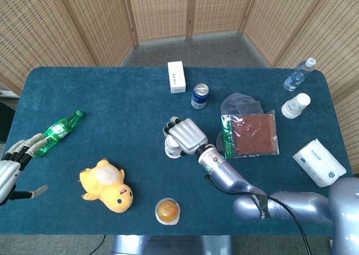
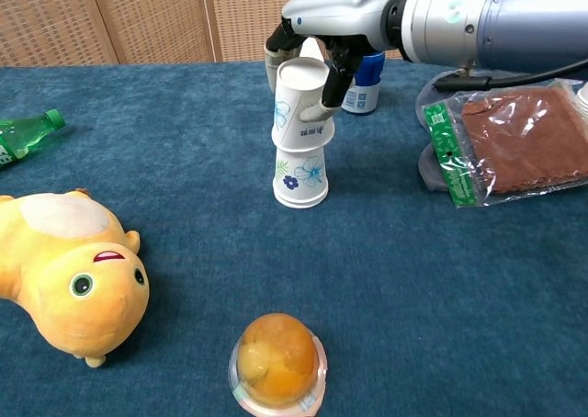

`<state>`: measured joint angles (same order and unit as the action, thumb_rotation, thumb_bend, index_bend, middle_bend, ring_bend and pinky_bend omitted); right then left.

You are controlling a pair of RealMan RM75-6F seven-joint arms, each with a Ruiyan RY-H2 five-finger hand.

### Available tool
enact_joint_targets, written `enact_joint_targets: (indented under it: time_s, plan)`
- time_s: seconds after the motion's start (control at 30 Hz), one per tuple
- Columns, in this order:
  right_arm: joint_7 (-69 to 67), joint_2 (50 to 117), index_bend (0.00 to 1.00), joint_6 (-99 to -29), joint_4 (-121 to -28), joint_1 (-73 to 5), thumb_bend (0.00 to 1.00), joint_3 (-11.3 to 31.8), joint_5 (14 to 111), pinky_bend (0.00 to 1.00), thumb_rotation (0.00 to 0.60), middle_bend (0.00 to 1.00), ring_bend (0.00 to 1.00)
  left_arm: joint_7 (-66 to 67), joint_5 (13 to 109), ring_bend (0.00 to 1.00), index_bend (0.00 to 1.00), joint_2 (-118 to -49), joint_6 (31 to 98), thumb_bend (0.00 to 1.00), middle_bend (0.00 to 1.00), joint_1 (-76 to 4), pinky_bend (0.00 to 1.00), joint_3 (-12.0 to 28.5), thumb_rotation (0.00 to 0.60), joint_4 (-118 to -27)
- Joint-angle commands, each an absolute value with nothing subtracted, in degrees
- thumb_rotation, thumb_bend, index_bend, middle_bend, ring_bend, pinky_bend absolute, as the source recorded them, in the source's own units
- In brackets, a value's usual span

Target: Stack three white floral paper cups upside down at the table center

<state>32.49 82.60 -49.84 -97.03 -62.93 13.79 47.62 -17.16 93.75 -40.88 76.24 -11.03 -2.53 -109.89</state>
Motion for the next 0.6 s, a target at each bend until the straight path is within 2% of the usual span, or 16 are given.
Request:
enact_joint_targets:
  time_s: [0.03,0.13,0.37,0.6]
  plan:
    - [32.56,82.53,0.39,-50.14,-97.1,-63.06,0.33,13.5,47.16,0.59,0.6,0.35,0.19,-17.22,93.76,0.0,0.0,-40.86,76.26,0.22,0.0,-11.03,0.04,-2.51,0.6,-109.85]
    - [32.54,82.4,0.36,-50.38,-97.14,-63.15,0.33,13.15,46.78,0.59,0.6,0.34,0.18,-17.38,93.8,0.0,0.0,-40.8,76.28,0.22,0.0,-11.03,0.04,-2.51,0.6,-109.82]
    - [31.34,81.63,0.16,-50.54,-98.13,-63.05,0.38,12.77,46.76,0.59,0.6,0.29,0.13,-17.61,93.73,0.0,0.0,-40.75,76.33,0.23,0.0,-11.02,0.04,-2.45,0.6,-109.73]
    - [30.97,80.05,0.15,-52.46,-99.96,-62.27,0.38,12.38,48.21,0.59,0.6,0.28,0.12,-17.45,93.84,0.0,0.0,-40.79,76.41,0.23,0.0,-10.96,0.05,-2.47,0.6,-109.72]
